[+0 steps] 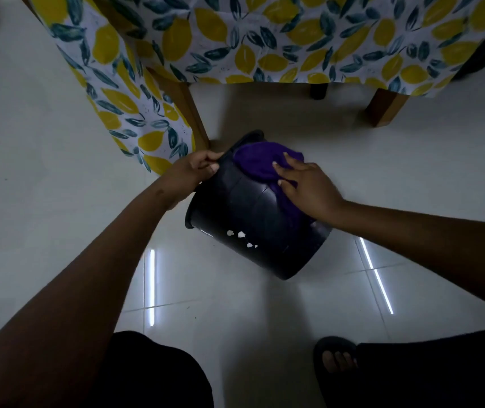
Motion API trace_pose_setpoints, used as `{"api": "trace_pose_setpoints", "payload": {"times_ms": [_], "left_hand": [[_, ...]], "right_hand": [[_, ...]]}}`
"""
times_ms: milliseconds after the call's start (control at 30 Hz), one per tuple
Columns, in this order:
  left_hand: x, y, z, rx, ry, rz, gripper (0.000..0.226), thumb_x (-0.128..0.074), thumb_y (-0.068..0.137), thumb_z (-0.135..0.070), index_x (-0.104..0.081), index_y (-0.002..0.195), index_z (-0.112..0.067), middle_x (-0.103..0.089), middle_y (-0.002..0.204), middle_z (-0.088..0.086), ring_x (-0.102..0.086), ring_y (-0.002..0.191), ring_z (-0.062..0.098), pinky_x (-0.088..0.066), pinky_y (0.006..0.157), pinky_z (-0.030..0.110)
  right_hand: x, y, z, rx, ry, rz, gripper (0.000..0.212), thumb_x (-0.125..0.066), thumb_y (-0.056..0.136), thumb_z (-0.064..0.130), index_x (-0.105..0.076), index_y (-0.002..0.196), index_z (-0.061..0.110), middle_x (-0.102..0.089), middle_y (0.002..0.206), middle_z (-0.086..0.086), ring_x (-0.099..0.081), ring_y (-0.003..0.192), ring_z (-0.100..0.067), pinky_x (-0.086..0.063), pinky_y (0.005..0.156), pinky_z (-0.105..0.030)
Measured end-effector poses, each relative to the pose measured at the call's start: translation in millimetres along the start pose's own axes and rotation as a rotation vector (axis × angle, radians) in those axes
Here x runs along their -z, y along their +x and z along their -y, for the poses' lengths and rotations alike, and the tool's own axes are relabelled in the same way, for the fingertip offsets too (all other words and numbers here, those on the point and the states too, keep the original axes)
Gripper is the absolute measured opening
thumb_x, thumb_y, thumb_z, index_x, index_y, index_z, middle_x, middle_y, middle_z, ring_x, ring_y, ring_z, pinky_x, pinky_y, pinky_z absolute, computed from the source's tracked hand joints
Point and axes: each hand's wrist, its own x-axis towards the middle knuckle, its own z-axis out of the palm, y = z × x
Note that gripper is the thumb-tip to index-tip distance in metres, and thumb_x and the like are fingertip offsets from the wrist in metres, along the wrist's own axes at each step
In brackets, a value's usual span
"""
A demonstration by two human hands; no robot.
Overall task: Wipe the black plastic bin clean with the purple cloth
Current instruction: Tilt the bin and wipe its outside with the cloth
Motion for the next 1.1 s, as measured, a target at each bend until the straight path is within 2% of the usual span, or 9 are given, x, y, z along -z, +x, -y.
{"api": "trace_pose_setpoints", "payload": {"times_ms": [133,233,333,433,600,767,867,1000,1100], "left_hand": [[16,-3,4,-0.019,0.281,-0.008,0.017,-0.063,0.092,-0.012,-0.060,0.103,-0.024,-0.068,0.109,0.001,-0.061,0.097,0.005,-0.047,0.082,0.020],[6,-2,-1,-0.095,0.513,-0.121,0.019,-0.063,0.092,-0.016,-0.066,0.111,-0.016,-0.068,0.108,0.000,-0.062,0.101,0.011,-0.046,0.082,0.023],[1,-1,-3,-0.143,0.563,-0.125,0.025,-0.061,0.094,-0.016,-0.068,0.117,-0.012,-0.070,0.114,0.007,-0.063,0.108,0.016,-0.049,0.091,0.030],[5,-3,0,-0.112,0.518,-0.110,0.025,-0.062,0.093,-0.016,-0.068,0.117,-0.017,-0.069,0.113,0.002,-0.062,0.105,0.009,-0.048,0.087,0.022],[13,-15,8,-0.036,0.470,-0.069,0.018,-0.062,0.092,-0.011,-0.065,0.107,-0.020,-0.068,0.102,-0.001,-0.063,0.092,0.009,-0.046,0.075,0.019],[-5,-36,32,-0.162,0.548,-0.141,0.047,-0.039,0.099,-0.024,-0.043,0.145,-0.034,-0.056,0.140,-0.001,-0.052,0.127,0.017,-0.042,0.106,0.033],[-17,-42,39,-0.228,0.449,-0.233,0.044,-0.037,0.104,-0.010,-0.043,0.146,-0.022,-0.052,0.144,-0.001,-0.046,0.131,0.011,-0.035,0.113,0.026],[-29,-37,34,-0.189,0.311,-0.327,0.035,-0.038,0.106,-0.024,-0.055,0.136,-0.022,-0.059,0.129,-0.010,-0.051,0.118,0.002,-0.033,0.092,-0.001],[-32,-35,33,-0.169,0.257,-0.368,0.033,-0.041,0.104,-0.023,-0.061,0.130,-0.022,-0.061,0.122,-0.014,-0.054,0.115,0.003,-0.033,0.090,-0.003]], "right_hand": [[1,-12,-4,-0.050,0.005,0.036,0.042,-0.047,0.094,0.028,-0.049,0.134,0.017,-0.042,0.144,-0.018,-0.047,0.125,-0.038,-0.033,0.108,-0.038],[-7,-27,13,-0.011,-0.039,0.018,0.044,-0.046,0.093,0.030,-0.046,0.136,0.017,-0.041,0.145,-0.016,-0.047,0.118,-0.044,-0.037,0.103,-0.042],[-14,-35,31,0.027,-0.142,0.022,0.050,-0.041,0.096,0.032,-0.027,0.144,0.026,-0.031,0.151,-0.014,-0.041,0.116,-0.047,-0.045,0.094,-0.049],[-11,-27,40,0.104,-0.159,0.035,0.057,-0.037,0.097,0.028,-0.010,0.145,0.040,-0.020,0.155,-0.013,-0.037,0.117,-0.047,-0.050,0.085,-0.052],[-16,5,40,0.099,-0.127,0.104,0.056,-0.034,0.096,0.024,-0.012,0.145,0.040,-0.016,0.156,-0.015,-0.034,0.127,-0.046,-0.040,0.099,-0.053],[-2,15,29,0.025,0.020,0.104,0.050,-0.035,0.098,0.014,-0.026,0.146,0.025,-0.023,0.153,-0.019,-0.027,0.140,-0.030,-0.023,0.114,-0.040],[-6,14,17,-0.029,0.100,0.107,0.049,-0.038,0.096,0.017,-0.031,0.143,0.031,-0.029,0.152,-0.017,-0.035,0.136,-0.031,-0.026,0.114,-0.037],[-10,0,23,-0.001,0.127,0.061,0.049,-0.041,0.095,0.012,-0.036,0.141,0.025,-0.033,0.148,-0.022,-0.038,0.134,-0.035,-0.030,0.112,-0.039],[-20,-23,35,0.066,0.069,0.022,0.052,-0.042,0.094,0.013,-0.032,0.143,0.026,-0.030,0.149,-0.023,-0.041,0.123,-0.046,-0.036,0.105,-0.047]]}}
